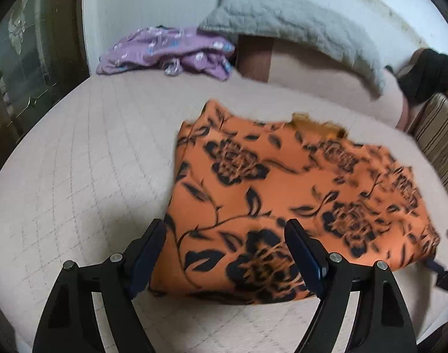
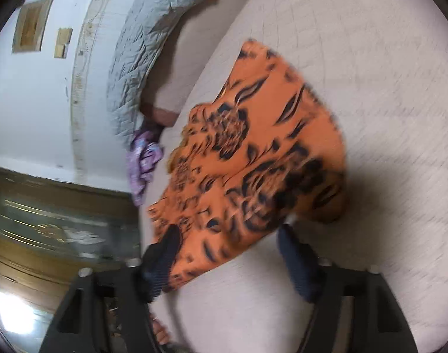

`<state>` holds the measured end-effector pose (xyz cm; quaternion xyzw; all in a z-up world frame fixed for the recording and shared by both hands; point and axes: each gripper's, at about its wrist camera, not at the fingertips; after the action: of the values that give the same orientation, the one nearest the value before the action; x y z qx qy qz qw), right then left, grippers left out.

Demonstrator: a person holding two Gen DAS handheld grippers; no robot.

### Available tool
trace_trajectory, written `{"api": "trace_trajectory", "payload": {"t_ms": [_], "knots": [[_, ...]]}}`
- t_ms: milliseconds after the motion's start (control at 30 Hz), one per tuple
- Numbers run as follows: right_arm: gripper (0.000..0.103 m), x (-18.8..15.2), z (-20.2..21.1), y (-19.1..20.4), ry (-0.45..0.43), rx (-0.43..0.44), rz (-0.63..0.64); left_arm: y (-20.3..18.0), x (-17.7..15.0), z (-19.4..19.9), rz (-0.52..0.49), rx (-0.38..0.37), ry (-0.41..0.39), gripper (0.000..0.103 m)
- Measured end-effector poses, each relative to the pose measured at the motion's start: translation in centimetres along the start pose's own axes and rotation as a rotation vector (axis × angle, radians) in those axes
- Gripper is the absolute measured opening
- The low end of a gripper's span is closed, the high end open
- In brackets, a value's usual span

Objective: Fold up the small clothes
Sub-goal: 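Open both tools and press the folded blouse flat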

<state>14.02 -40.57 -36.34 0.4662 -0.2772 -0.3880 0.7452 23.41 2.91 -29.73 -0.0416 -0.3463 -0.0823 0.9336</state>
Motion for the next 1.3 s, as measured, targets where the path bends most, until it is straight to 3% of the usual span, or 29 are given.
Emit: {"api": "trace_trajectory", "payload": {"t_ms": [67,167,267,367,467,667,800,1000,1300], "knots": [[0.075,0.0,-0.6,-1.1,-0.009,0.009,-0.069,-0.4,0.0,-0.2,-0.001,0.002,0.007,0.084],[0.075,0.5,-0.9,-2.2,-0.097,0.032,-0.156,-0.5,0.0,-1.7,-0.009,0.015,0.051,0.084],[0.075,1.4,-1.1,-2.1,-0.189,0.021,-0.154,-0.8,-0.3,-3.3,-0.032,0.033,0.109,0.087],[0.075,2.4,-0.9,-1.8,-0.257,-0.002,-0.130,-2.5,-0.9,-3.7,-0.145,0.073,0.101,0.097],[0.076,3.2,-1.4,-1.1,-0.288,-0.029,-0.105,-2.8,-1.1,-4.0,-0.161,0.075,0.095,0.100],[0.074,4.0,-2.5,-0.1,-0.320,-0.094,-0.028,-3.2,-1.8,-4.3,-0.169,0.099,0.063,0.103],[0.073,3.5,-1.9,0.5,-0.340,-0.079,0.008,-3.1,-1.4,-4.4,-0.171,0.094,0.071,0.103],[0.074,3.2,-0.5,-1.8,-0.335,0.022,-0.137,-3.0,-1.5,-4.3,-0.180,0.087,0.061,0.103],[0.074,2.7,-0.3,-1.6,-0.305,-0.014,-0.129,-3.2,-1.6,-4.2,-0.178,0.108,0.057,0.103]]}}
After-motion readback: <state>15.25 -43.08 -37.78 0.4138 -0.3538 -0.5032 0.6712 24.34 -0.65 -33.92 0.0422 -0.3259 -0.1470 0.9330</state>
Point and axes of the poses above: each gripper's, at about its wrist camera, not at the fingertips, and z roughly against the way its jaws point, y to its left, x to its top, and after that the axes turned 5 degrees about x, right-handed
